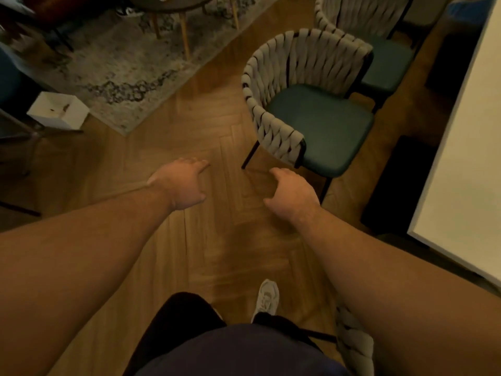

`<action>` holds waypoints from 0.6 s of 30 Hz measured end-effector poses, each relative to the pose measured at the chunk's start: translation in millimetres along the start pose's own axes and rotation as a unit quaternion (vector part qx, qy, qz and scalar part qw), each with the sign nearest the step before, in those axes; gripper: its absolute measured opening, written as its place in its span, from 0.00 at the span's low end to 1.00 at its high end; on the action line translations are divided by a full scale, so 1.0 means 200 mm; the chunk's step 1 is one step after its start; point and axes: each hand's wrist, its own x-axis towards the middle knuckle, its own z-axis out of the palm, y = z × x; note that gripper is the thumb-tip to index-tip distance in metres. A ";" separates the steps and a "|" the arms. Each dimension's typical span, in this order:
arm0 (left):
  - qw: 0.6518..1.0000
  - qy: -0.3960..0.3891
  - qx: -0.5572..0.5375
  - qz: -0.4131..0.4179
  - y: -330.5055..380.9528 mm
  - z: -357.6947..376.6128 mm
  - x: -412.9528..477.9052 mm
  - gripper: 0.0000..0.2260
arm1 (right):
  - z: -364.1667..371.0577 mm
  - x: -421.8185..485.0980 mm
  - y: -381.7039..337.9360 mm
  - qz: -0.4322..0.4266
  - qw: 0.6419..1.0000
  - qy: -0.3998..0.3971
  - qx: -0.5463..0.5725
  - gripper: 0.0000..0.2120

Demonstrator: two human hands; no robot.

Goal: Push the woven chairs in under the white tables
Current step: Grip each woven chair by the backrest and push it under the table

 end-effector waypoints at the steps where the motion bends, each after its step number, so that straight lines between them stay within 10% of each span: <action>1: 1.000 0.000 0.006 -0.007 -0.03 -0.02 0.06 0.40 | -0.02 0.07 -0.03 -0.001 1.000 -0.004 0.003 0.39; 18: 0.974 -0.054 0.116 0.189 -0.72 -0.47 1.41 0.45 | -0.10 1.21 -0.48 0.158 0.985 0.028 0.067 0.41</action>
